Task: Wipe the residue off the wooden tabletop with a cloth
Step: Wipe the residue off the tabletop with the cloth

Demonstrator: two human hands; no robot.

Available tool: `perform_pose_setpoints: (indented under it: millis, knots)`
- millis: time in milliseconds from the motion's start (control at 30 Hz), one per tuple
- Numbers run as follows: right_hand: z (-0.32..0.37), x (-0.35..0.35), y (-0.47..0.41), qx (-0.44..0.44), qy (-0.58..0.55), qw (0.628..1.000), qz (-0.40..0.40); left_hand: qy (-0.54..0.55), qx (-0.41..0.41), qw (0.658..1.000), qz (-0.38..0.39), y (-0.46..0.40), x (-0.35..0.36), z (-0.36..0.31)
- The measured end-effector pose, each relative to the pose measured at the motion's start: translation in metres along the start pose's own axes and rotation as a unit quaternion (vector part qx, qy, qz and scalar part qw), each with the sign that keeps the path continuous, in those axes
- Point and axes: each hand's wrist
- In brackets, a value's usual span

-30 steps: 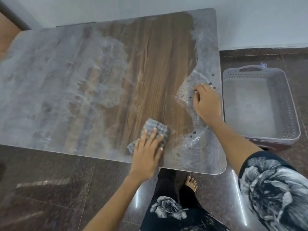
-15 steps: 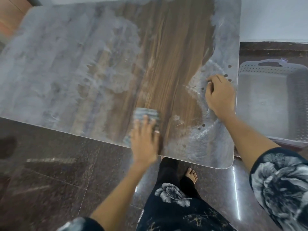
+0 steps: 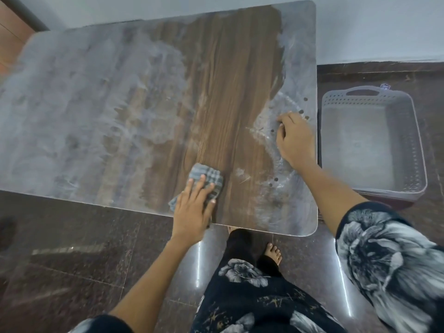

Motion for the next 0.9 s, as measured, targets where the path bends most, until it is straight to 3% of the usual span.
perform_pose_setpoints:
  millis: [133, 300, 400, 467, 633, 733, 800, 900]
  knots:
    - [0.0, 0.0, -0.001, 0.007, -0.004, 1.0, 0.0, -0.002, -0.066, 0.998, -0.017, -0.003, -0.001, -0.041]
    - [0.0, 0.002, -0.001, 0.007, -0.002, 1.0, -0.005, -0.032, 0.164, 0.986, 0.023, 0.007, 0.012, -0.131]
    - [0.0, 0.002, -0.001, 0.01, 0.0, 1.0, 0.003, -0.046, 0.237, 0.97, 0.022, 0.008, 0.014, -0.141]
    - [0.0, 0.002, -0.002, 0.007, -0.002, 1.0, 0.001, -0.023, 0.209, 0.977, 0.032, -0.002, 0.008, -0.125]
    - [0.001, -0.001, -0.002, 0.01, -0.002, 1.0, -0.002, 0.037, -0.009, 0.999, 0.024, -0.048, -0.014, -0.058]
    - [0.001, -0.001, -0.003, 0.015, -0.001, 1.0, 0.0, 0.027, -0.064, 0.997, 0.022, -0.059, -0.016, -0.056]
    - [0.0, -0.001, -0.004, 0.018, 0.0, 1.0, 0.003, 0.002, -0.026, 0.999, 0.025, -0.053, -0.013, -0.076]
    - [0.001, 0.0, -0.004, 0.017, -0.003, 1.0, 0.005, -0.032, 0.107, 0.993, 0.025, -0.034, -0.004, -0.103]
Point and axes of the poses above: each hand's wrist, its own y-axis away from the middle knuckle, its own x-axis out of the palm, z = x × y, and after that the axes turned 11 degrees about -y, right-handed
